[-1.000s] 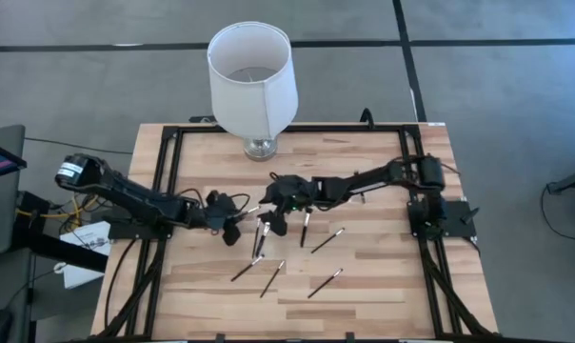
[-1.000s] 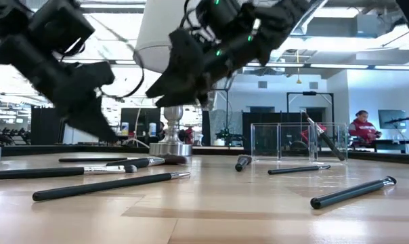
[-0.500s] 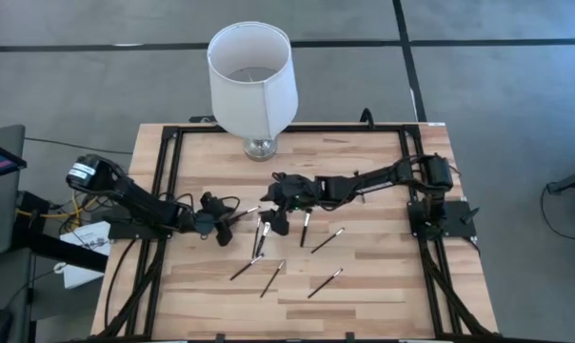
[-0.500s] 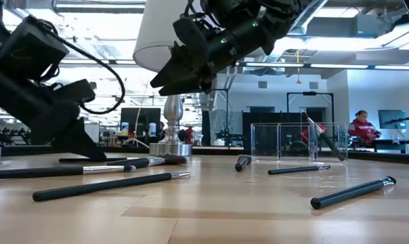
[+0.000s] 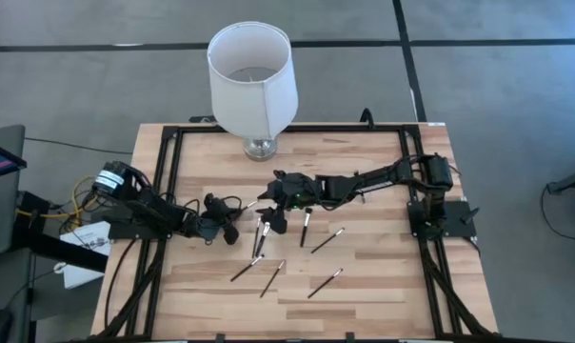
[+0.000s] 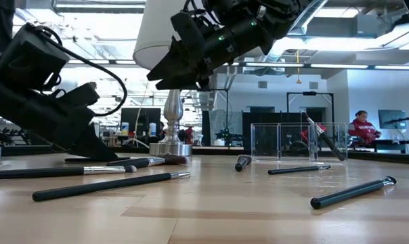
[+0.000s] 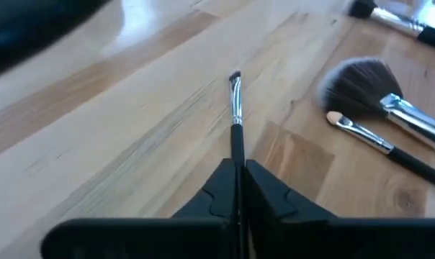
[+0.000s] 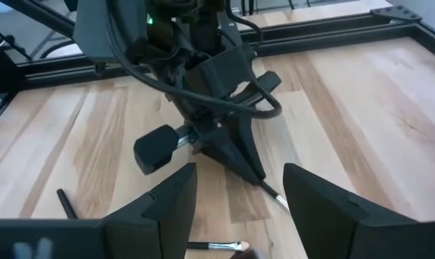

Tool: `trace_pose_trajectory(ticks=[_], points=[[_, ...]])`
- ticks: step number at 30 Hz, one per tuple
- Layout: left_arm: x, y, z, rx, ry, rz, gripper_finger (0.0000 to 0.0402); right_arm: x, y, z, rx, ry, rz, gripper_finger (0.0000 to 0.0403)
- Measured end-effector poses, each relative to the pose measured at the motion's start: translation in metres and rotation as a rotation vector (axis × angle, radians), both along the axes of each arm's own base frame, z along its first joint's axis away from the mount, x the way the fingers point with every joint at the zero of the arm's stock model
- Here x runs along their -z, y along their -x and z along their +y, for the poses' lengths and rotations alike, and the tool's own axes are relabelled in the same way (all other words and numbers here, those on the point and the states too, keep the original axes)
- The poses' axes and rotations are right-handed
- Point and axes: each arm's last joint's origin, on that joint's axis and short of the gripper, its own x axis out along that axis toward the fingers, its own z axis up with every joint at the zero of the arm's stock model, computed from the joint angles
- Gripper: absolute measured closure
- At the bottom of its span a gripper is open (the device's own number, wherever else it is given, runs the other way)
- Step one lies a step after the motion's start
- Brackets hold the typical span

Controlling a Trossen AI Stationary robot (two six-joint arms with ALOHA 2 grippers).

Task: Pick & Place Makeup Supplies
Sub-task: Put the black makeup brush into the transparent organizer

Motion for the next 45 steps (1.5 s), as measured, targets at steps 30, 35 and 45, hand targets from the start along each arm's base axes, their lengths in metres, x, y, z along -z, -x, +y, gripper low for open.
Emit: trace_pose_trajectory(ticks=[30, 35, 45], points=[[-0.098, 0.000, -0.003, 0.154, -0.095, -0.510, 0.0389, 0.002, 0.076, 0.023, -0.148, 0.217, -0.302, 0.0235], [-0.102, -0.002, -0.004, 0.176, -0.081, -0.538, 0.0389, 0.038, 0.052, -0.001, -0.024, 0.041, -0.664, 0.0232], [-0.106, -0.004, -0.005, 0.195, -0.106, -0.544, 0.0388, 0.072, 0.000, -0.015, -0.119, -0.140, -0.759, 0.0212]])
